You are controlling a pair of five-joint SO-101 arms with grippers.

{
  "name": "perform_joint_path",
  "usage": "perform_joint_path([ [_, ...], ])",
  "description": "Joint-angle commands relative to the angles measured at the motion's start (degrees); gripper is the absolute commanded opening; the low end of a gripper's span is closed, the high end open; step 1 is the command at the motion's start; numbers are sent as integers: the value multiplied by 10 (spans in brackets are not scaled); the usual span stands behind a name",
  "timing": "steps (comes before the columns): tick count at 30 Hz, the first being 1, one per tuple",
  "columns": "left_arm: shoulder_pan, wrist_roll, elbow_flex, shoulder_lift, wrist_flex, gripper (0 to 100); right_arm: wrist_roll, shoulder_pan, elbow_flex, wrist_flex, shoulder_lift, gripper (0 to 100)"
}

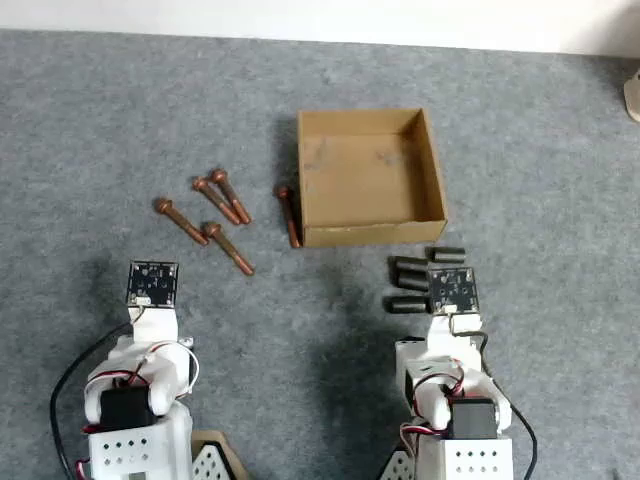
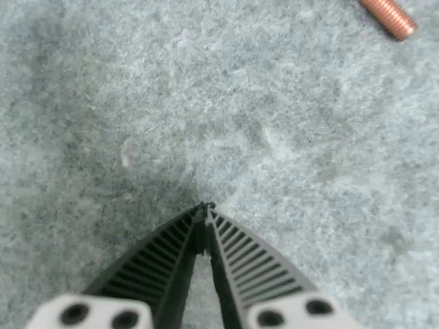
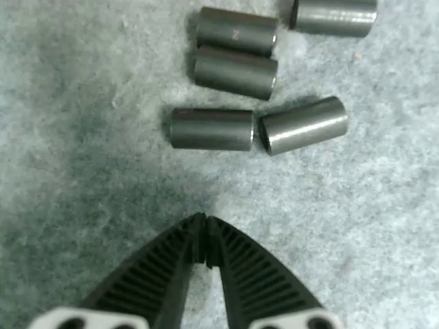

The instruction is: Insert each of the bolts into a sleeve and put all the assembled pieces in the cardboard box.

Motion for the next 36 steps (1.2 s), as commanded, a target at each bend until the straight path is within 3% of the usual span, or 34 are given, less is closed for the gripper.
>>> perform_joint_path([
  [1, -2, -2, 11, -6, 4, 6, -2, 4, 86, 1, -7, 5],
  [8, -27, 1, 6, -6, 2, 6, -2, 4, 86, 1, -7, 5],
  [11, -65, 65, -27, -4, 5, 6, -2, 4, 86, 1, -7, 5],
  [15, -65, 171, -89, 0, 16, 6, -2, 4, 86, 1, -7, 5],
  [20, -64, 182, -161, 0, 81, 6, -3, 4, 86, 1, -7, 5],
  [25, -64, 186, -167, 0, 82, 6, -3, 4, 86, 1, -7, 5],
  [27, -68, 228, -174, 4, 83, 7, -3, 4, 86, 1, -7, 5],
  [30, -69, 288, -214, 63, 85, 7, -4, 4, 86, 1, -7, 5],
  [36, -53, 293, -345, 342, 50, 7, -4, 4, 86, 1, -7, 5],
])
